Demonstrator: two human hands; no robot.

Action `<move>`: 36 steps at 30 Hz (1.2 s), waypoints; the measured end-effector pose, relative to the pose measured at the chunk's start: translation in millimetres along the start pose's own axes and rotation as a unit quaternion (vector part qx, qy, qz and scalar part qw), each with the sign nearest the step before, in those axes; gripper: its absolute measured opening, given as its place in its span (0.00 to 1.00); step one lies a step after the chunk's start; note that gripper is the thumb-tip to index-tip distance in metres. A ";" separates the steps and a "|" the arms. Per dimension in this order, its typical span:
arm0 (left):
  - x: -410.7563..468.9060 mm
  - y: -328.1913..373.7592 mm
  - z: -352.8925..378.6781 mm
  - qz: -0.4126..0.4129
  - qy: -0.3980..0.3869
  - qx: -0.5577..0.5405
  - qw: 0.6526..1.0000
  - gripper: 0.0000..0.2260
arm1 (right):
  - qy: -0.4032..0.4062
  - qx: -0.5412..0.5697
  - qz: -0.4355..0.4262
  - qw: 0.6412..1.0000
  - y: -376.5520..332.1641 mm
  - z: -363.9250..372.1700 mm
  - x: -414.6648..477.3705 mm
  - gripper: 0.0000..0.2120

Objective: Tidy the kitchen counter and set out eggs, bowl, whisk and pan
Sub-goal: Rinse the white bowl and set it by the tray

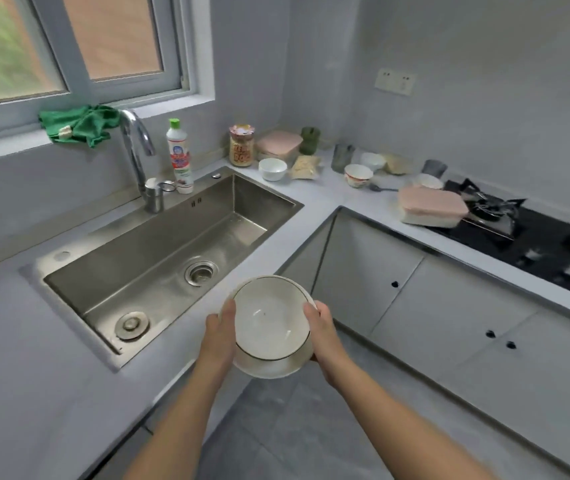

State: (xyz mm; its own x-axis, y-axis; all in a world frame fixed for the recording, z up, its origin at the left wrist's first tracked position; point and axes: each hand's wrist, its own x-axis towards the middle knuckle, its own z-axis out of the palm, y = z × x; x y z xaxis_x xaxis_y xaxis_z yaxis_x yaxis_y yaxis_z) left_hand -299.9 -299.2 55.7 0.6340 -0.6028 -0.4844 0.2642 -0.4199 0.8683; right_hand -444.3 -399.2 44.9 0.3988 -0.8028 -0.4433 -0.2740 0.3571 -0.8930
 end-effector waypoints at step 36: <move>-168.3 35.9 887.7 0.097 -0.556 0.306 0.767 0.33 | 0.558 0.276 0.066 0.780 87.6 -795.9 -54.1 0.19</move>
State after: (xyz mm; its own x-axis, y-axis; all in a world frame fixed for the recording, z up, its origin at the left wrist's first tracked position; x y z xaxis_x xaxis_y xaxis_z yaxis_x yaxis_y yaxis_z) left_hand -1042.3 -815.2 73.4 -0.4831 -0.7570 -0.4400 -0.3638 -0.2836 0.8873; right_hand -1186.4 -704.6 52.3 -0.6959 -0.5469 -0.4654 0.2926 0.3758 -0.8793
